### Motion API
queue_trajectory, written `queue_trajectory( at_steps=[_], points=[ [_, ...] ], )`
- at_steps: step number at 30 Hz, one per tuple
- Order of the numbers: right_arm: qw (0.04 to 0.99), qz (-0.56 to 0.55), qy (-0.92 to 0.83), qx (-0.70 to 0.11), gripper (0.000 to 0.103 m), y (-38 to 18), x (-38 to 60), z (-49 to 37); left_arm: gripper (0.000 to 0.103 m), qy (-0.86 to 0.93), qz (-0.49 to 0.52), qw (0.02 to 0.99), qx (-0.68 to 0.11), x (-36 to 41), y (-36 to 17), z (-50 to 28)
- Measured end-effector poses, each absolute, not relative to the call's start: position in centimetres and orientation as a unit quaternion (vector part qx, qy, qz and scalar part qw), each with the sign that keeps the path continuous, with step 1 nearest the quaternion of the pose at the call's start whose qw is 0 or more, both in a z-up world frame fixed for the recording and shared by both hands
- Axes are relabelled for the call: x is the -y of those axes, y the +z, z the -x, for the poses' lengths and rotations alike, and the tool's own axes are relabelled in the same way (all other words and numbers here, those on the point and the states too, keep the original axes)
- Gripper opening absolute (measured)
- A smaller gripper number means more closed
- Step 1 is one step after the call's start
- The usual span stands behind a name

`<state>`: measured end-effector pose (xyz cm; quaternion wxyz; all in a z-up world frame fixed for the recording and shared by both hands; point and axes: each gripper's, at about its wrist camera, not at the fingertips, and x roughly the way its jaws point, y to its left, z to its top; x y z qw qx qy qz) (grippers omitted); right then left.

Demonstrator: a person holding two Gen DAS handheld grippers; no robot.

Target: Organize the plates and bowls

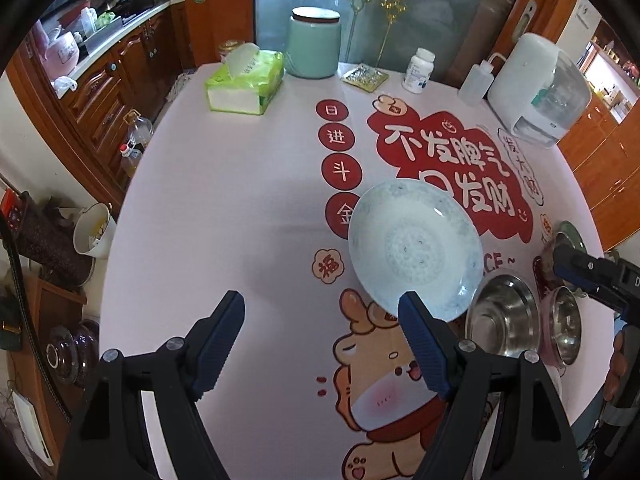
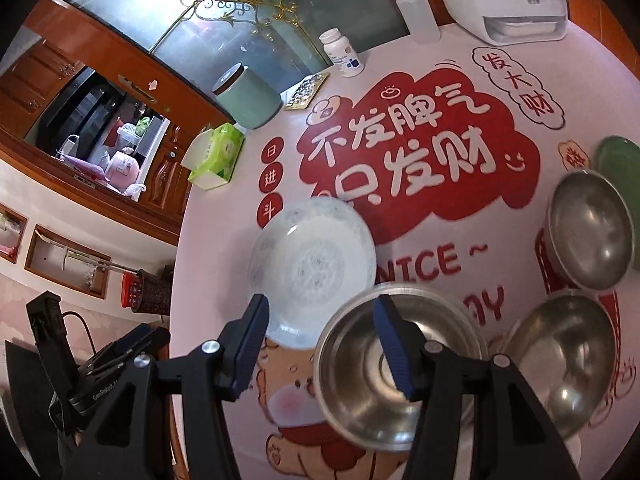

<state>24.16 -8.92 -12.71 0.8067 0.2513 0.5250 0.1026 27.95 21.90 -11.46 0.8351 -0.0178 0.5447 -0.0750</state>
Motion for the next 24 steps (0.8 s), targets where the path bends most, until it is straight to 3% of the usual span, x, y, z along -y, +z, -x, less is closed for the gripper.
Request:
queue_trajectory(
  at_steps=[24],
  points=[
    [0.758,-0.286,0.116,-0.574,0.055,-20.9,10.3,-29.8,0.078,-0.080,0.053,0.800,-0.592,-19.3,-19.6,-32.4]
  ],
)
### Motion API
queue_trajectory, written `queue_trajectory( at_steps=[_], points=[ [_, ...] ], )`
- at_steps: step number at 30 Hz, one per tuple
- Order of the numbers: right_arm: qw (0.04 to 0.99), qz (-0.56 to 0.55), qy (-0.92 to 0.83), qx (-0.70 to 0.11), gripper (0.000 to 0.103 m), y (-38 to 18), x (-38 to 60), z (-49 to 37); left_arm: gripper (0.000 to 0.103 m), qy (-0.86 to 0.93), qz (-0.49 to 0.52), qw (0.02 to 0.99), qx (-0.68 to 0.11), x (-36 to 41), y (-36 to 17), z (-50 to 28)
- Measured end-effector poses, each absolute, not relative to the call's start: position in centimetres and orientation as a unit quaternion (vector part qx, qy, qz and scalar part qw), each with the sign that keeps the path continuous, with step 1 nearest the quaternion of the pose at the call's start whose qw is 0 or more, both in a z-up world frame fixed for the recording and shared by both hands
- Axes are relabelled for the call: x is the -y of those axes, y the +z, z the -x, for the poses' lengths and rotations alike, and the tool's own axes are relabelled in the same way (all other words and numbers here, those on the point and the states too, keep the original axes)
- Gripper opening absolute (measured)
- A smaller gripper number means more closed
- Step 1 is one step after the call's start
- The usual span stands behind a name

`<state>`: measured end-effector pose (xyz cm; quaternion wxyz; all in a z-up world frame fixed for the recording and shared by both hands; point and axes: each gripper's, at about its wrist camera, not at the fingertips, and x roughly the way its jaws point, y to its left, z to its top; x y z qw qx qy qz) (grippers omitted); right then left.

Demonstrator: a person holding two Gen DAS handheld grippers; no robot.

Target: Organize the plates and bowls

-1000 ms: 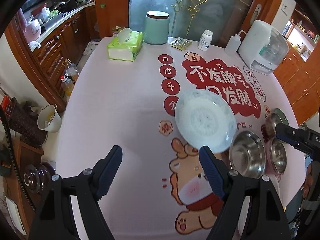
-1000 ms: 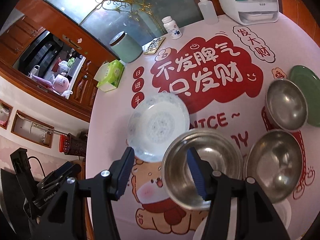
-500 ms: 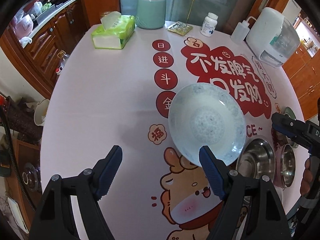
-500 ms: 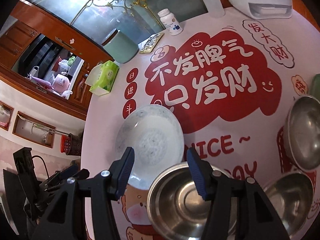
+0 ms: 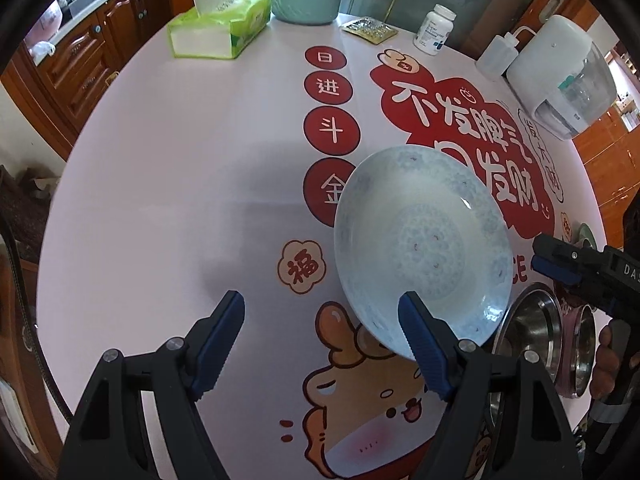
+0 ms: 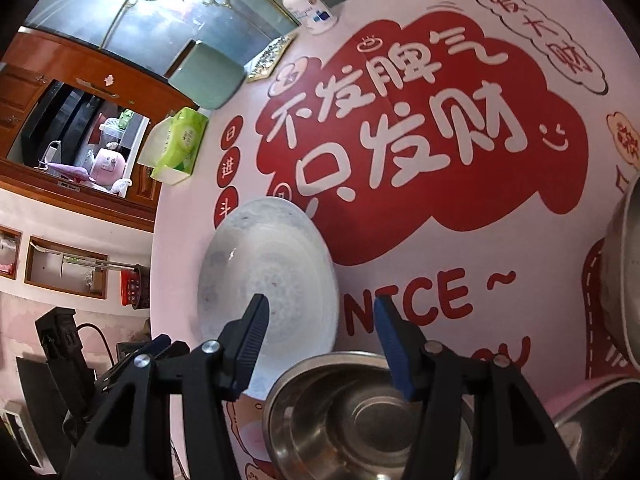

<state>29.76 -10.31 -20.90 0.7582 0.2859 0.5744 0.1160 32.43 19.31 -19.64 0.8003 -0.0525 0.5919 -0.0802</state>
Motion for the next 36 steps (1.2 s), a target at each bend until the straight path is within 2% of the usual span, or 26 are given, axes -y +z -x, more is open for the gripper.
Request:
queue_trajectory(
  at_steps=[7,15,21,23,25,29,34,36],
  points=[
    [0.753,-0.292,0.132,-0.575,0.054,-22.3,10.2,-30.5,0.078,-0.081,0.080,0.790,-0.602,-19.3,-21.4,-33.4],
    [0.749,-0.286,0.150,-0.578,0.042,-23.2,9.5,-31.2,0.077,-0.106,0.084,0.783,-0.607,-18.5,-22.7,-34.3],
    [0.750,-0.282,0.159,-0.577,0.037,-23.5,9.1,-31.6,0.067,-0.115,0.084,0.782,-0.607,-17.8,-23.0,-34.7],
    [0.748,-0.283,0.160,-0.579,0.027,-23.6,9.1,-31.7,0.066,-0.122,0.084,0.780,-0.608,-17.5,-23.2,-34.8],
    [0.746,-0.285,0.160,-0.580,0.025,-23.8,9.1,-31.7,0.066,-0.128,0.082,0.778,-0.610,-17.3,-23.3,-34.9],
    [0.745,-0.288,0.160,-0.580,0.022,-23.9,9.3,-31.7,0.055,-0.136,0.080,0.776,-0.611,-16.7,-23.5,-35.1],
    [0.739,-0.292,0.162,-0.585,0.021,-24.4,9.3,-31.8,0.049,-0.145,0.079,0.773,-0.612,-16.3,-23.7,-35.1],
    [0.740,-0.291,0.162,-0.585,0.021,-24.4,9.2,-31.8,0.042,-0.151,0.077,0.771,-0.613,-16.1,-23.8,-35.2]
  ],
)
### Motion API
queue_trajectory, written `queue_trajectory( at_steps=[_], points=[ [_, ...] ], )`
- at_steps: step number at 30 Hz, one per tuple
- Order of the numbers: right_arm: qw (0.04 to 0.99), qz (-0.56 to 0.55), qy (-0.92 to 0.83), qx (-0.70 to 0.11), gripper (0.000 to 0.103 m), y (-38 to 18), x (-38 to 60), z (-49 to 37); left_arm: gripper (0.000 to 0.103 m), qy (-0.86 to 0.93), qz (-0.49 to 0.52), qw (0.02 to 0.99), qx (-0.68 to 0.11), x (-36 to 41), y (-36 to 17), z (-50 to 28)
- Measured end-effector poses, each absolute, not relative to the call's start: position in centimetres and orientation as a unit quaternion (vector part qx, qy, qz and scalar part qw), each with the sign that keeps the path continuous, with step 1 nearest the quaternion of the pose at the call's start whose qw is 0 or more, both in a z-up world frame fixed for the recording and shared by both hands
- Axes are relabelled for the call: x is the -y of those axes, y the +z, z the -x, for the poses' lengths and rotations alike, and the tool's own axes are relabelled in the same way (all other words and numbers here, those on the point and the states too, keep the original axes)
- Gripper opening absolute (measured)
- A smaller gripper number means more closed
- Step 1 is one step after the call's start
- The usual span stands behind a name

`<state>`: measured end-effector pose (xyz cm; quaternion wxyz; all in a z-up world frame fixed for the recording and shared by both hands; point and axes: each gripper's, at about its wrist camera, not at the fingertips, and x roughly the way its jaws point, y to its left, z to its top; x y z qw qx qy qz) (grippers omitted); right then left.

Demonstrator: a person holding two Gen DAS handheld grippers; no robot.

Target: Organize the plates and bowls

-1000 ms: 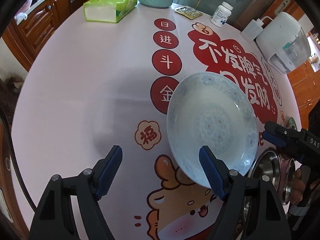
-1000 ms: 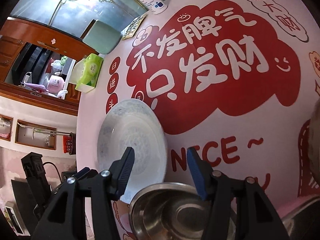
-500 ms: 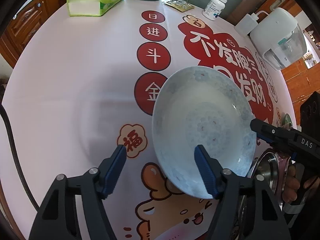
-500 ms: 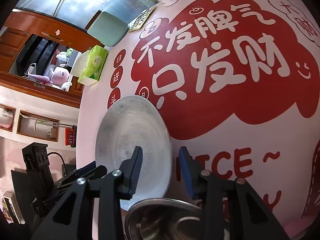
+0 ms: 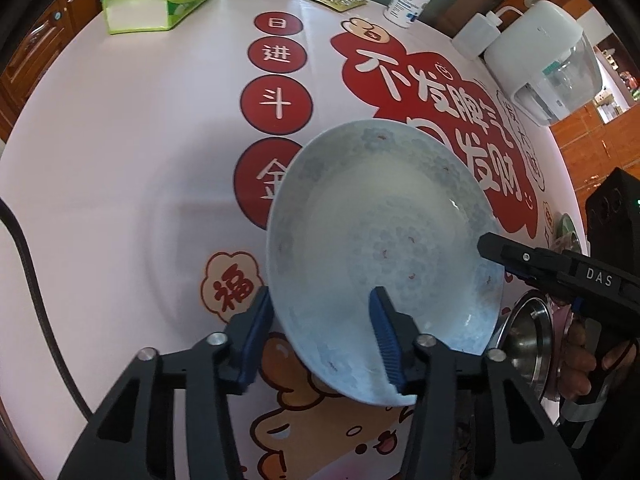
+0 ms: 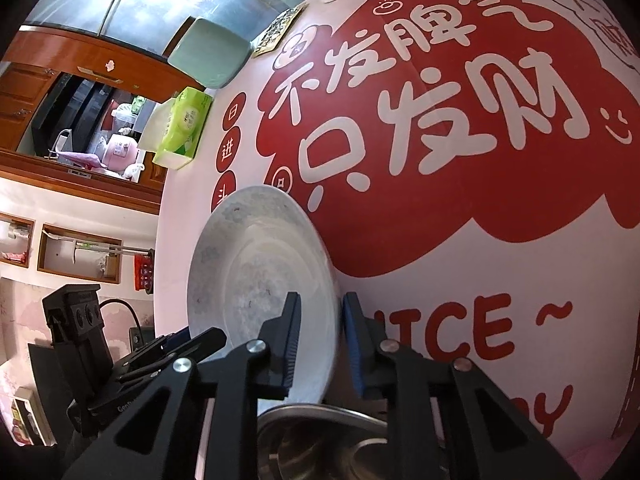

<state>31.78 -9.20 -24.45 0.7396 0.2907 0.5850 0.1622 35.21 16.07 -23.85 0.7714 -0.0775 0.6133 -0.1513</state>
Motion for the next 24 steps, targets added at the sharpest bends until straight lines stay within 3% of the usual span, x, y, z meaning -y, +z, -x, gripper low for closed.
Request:
queue_trajectory(
  at_steps=[6,11,18,24],
  points=[
    [0.735,-0.290,0.162,-0.591,0.020,-24.8,8.9,-31.9,0.035,-0.145,0.076,0.773,-0.613,-16.0,-24.1,-35.4],
    [0.731,-0.285,0.161,-0.599,0.017,-25.2,8.4,-32.1,0.016,-0.136,0.080,0.772,-0.615,-16.9,-24.3,-35.5],
    [0.731,-0.286,0.153,-0.601,0.008,-25.4,8.6,-32.1,0.015,-0.138,0.093,0.771,-0.614,-17.6,-24.5,-35.7],
    [0.738,-0.273,0.152,-0.598,0.007,-25.3,8.5,-32.0,0.015,-0.132,0.093,0.774,-0.612,-17.4,-24.5,-35.9]
  ],
)
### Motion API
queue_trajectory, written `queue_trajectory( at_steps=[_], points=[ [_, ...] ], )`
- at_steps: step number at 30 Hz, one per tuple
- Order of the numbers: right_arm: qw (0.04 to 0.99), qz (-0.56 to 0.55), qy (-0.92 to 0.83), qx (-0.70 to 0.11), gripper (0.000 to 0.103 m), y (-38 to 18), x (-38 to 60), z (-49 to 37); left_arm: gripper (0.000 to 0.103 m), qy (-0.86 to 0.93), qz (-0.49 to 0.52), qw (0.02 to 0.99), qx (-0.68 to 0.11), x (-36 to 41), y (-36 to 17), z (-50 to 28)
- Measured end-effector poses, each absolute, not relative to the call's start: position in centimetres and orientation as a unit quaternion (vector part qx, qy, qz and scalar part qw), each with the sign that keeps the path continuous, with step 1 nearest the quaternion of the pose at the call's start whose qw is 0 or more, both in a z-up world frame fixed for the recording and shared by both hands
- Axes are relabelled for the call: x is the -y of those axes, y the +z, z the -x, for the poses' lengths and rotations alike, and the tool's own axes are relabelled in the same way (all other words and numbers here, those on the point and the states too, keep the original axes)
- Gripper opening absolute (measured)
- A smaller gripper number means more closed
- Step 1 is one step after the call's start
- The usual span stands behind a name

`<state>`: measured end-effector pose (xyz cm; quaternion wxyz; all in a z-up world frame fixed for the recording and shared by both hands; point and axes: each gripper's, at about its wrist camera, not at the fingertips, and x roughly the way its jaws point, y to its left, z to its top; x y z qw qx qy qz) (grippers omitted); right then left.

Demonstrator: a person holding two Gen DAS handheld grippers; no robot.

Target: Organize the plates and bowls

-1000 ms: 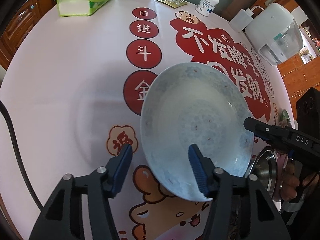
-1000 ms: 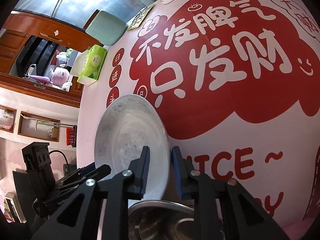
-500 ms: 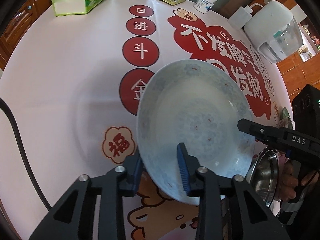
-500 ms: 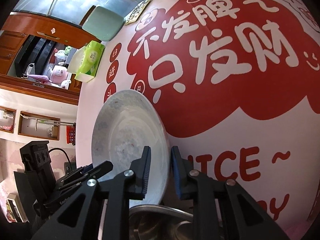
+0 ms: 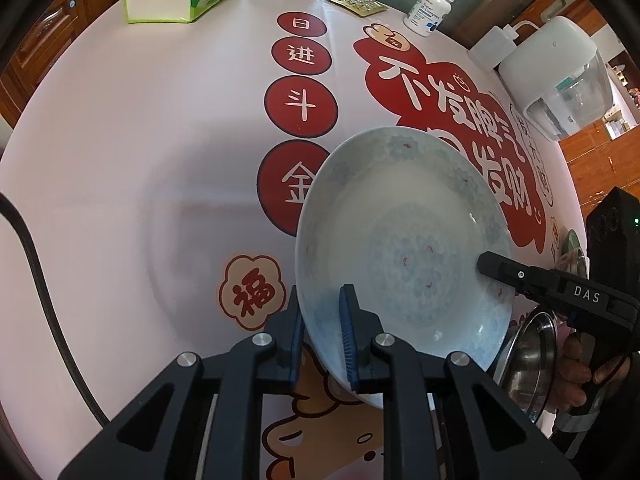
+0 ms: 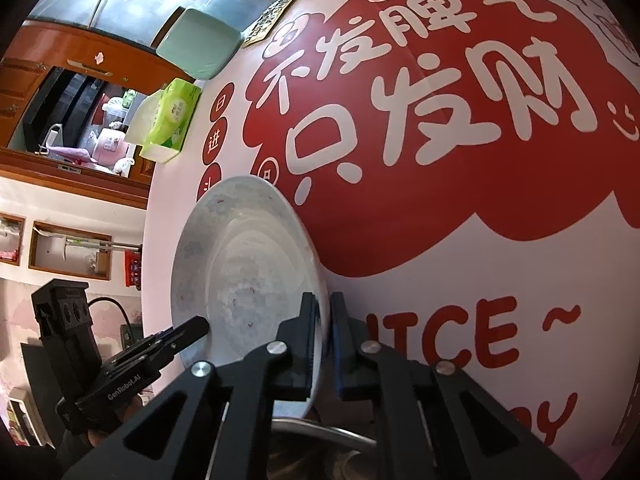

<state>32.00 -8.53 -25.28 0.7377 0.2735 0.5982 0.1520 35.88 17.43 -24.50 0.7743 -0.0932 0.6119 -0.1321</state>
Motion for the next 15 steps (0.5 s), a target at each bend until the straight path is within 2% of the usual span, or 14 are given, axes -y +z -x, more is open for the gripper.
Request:
queue_trajectory(
  at_steps=[15],
  points=[
    [0.750,-0.285,0.177,-0.570,0.007,-23.0,6.9,-31.9,0.015,-0.115,0.099,0.803,-0.576,-19.2,-21.5,-35.2]
  ],
)
